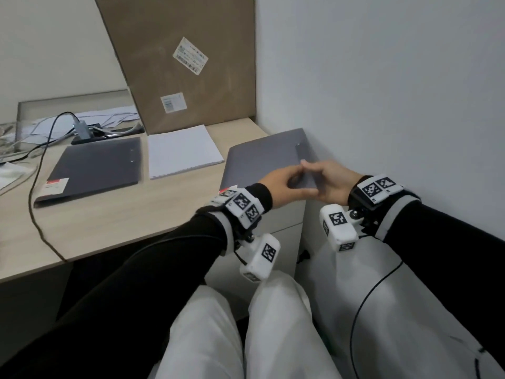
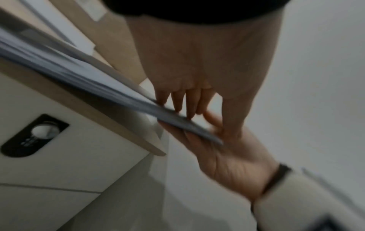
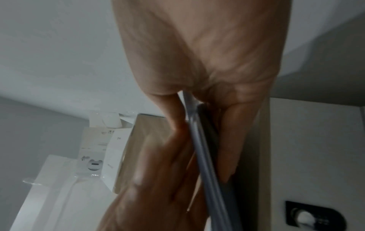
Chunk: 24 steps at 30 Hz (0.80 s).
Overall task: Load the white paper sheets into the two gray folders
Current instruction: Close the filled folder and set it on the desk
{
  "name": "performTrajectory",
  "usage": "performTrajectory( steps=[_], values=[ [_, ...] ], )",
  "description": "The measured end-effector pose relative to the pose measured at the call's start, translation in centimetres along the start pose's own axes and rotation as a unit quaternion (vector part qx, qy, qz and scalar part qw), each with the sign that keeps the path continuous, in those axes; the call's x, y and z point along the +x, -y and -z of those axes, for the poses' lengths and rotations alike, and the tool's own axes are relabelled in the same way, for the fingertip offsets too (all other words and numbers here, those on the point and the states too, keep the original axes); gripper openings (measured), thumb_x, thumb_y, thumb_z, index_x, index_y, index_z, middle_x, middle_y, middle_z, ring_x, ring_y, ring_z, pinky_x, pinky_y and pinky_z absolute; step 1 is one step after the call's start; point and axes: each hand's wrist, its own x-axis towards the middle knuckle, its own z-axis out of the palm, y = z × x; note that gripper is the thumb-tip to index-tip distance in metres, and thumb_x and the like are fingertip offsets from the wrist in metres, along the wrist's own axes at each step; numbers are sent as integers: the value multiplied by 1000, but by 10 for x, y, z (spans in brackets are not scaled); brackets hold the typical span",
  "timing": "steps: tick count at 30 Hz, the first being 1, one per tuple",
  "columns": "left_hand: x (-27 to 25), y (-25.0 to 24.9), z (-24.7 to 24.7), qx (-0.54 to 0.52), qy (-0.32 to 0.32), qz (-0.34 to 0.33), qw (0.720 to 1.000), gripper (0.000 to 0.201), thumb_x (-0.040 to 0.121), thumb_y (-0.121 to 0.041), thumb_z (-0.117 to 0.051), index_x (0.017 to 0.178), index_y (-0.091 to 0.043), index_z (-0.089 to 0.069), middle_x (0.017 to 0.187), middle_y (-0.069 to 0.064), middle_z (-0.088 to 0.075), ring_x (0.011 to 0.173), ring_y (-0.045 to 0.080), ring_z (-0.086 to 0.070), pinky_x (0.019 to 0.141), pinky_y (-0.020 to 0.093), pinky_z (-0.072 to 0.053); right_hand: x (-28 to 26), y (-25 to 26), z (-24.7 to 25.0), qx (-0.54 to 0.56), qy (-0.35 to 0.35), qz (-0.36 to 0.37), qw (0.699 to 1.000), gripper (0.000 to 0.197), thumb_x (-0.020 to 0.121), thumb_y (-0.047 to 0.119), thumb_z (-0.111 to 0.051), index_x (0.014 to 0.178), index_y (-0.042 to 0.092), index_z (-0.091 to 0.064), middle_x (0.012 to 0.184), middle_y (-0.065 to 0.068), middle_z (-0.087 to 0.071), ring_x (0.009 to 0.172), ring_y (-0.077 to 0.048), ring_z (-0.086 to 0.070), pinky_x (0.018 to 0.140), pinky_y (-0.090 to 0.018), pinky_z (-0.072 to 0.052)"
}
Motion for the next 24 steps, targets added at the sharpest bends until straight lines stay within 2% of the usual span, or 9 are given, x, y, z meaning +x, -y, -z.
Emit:
performTrajectory(
  steps=[4,7,10,12,14,15,17,21,24],
  values=[
    [0,37,23,-71,-118,89,986,43,91,-30,-56,129,-9,-55,134,7,-57,126,20,-52,105,25,-37,8,-14,9,-11,-37,7,999,33,95,-2,-36,122,11,-51,80,-2,-75,67,-15,-72,54,-27,-58],
    [-5,72,36,-86,-174,219,956,54,93,-36,-49,139,-8,-42,144,10,-45,132,25,-45,110,33,-35,8,-10,11,-17,-25,66,997,36,93,-5,-37,115,17,-55,99,-3,-67,83,-17,-67,56,-27,-58],
    [-11,97,43,-134,-169,309,926,66,92,-46,-47,142,-4,-35,144,14,-44,129,31,-47,96,33,-45,13,2,11,-18,-24,121,992,35,91,-6,-40,108,19,-57,101,-4,-66,81,-14,-67,58,-25,-57],
    [-12,106,44,-234,-156,311,908,56,92,-46,-45,127,-2,-49,131,15,-56,111,32,-58,83,34,-51,18,13,11,-10,-31,134,990,36,91,-6,-40,113,18,-55,102,-4,-66,82,-15,-68,58,-26,-57],
    [-12,105,45,-429,-148,304,838,33,94,-39,-47,101,-8,-57,99,13,-67,78,26,-65,63,32,-58,26,25,12,-2,-28,140,990,36,91,-5,-40,114,19,-55,102,-4,-66,78,-13,-70,59,-27,-58],
    [-11,106,47,-489,-150,297,806,27,96,-35,-47,94,-10,-56,86,10,-64,63,20,-66,50,26,-58,30,31,10,0,-26,140,990,36,92,-4,-39,113,20,-54,101,-4,-66,75,-11,-71,59,-26,-58],
    [-4,108,54,-528,-175,269,786,22,97,-29,-47,91,-9,-54,74,5,-56,39,9,-61,38,16,-51,42,43,6,6,-30,133,991,36,92,-4,-38,117,18,-53,100,-4,-65,71,-10,-71,58,-23,-57],
    [24,115,73,-535,-253,249,766,21,98,-19,-46,81,-10,-53,70,3,-52,26,3,-50,33,11,-44,80,57,-1,110,-80,107,985,42,94,10,-48,135,5,-47,106,-9,-64,86,-17,-65,66,-27,-60],
    [53,125,81,-550,-287,253,743,22,98,-18,-46,78,-8,-51,71,4,-51,24,3,-48,32,11,-42,106,60,-3,267,-89,132,950,43,92,29,-56,127,6,-54,109,-10,-64,101,-21,-64,86,-33,-57]
  ],
)
